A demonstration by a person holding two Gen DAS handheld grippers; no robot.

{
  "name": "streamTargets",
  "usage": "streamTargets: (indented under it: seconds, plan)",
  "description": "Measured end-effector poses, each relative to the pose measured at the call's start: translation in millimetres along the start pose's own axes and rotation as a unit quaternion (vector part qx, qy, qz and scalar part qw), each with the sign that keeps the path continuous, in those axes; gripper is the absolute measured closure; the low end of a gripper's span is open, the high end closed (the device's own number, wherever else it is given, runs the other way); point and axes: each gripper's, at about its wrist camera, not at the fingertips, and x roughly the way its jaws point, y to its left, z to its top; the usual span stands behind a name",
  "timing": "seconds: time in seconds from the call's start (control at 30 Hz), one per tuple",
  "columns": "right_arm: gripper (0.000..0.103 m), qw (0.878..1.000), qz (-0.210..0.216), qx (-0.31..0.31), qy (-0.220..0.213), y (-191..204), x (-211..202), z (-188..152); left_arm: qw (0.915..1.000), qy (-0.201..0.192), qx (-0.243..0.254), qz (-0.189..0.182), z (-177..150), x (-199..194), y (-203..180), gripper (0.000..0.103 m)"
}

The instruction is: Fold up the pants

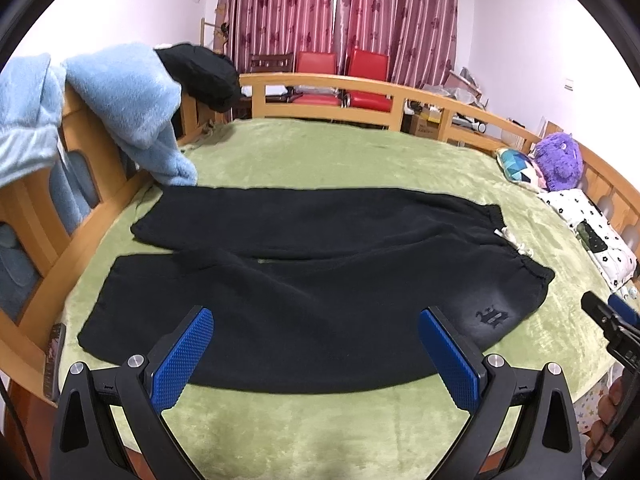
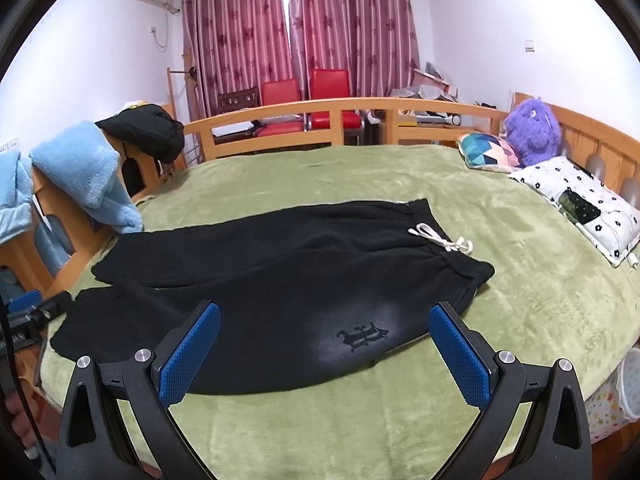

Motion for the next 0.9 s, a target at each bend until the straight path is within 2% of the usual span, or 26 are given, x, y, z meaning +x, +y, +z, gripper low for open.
streamTargets:
  seconds: [0.03, 0.1, 0.17, 0.3, 0.33, 0.4, 0.53, 0.77, 0.9]
  plan:
    - [0.001, 1.0, -0.003, 0.002, 0.012, -1.5, 7.8, -4.0, 1.0, 0.01, -0.001, 0.0, -5.7, 9.2, 4.8, 0.0]
    - [0.001, 0.997, -0.014, 0.006, 0.078, -9.5, 42.8, -17.3, 0.9995, 0.031, -0.009, 0.005, -17.6, 27.0, 14.4, 0.001]
    - [0.003, 0.991, -0.027, 0.017, 0.133, -21.1, 79.3, -36.3, 0.9982, 0.056, -0.022, -0.005, -32.0, 45.9, 24.5, 0.002]
    - [0.012, 0.98, -0.03, 0.044, 0.192, -41.4, 126.9, -70.8, 0.9938, 0.101, -0.045, 0.003, -61.9, 82.8, 41.3, 0.002]
    - [0.016, 0.978, -0.025, 0.049, 0.199, -45.9, 133.0, -78.9, 0.9923, 0.114, -0.05, 0.004, -67.9, 92.0, 44.7, 0.002]
    - [0.018, 0.975, -0.024, 0.059, 0.211, -53.9, 146.0, -88.6, 0.9887, 0.135, -0.064, -0.004, -78.9, 108.3, 50.7, 0.01]
    - [0.018, 0.975, -0.028, 0.063, 0.211, -63.6, 161.4, -94.7, 0.9859, 0.147, -0.078, -0.007, -90.1, 125.4, 60.5, 0.01]
    - [0.018, 0.975, -0.016, 0.078, 0.208, -69.0, 170.9, -89.4, 0.9774, 0.163, -0.128, -0.039, -96.1, 147.0, 70.2, 0.01]
    - [0.018, 0.975, -0.011, 0.086, 0.203, -73.2, 173.4, -87.1, 0.9767, 0.166, -0.132, -0.032, -98.5, 154.9, 69.1, 0.01]
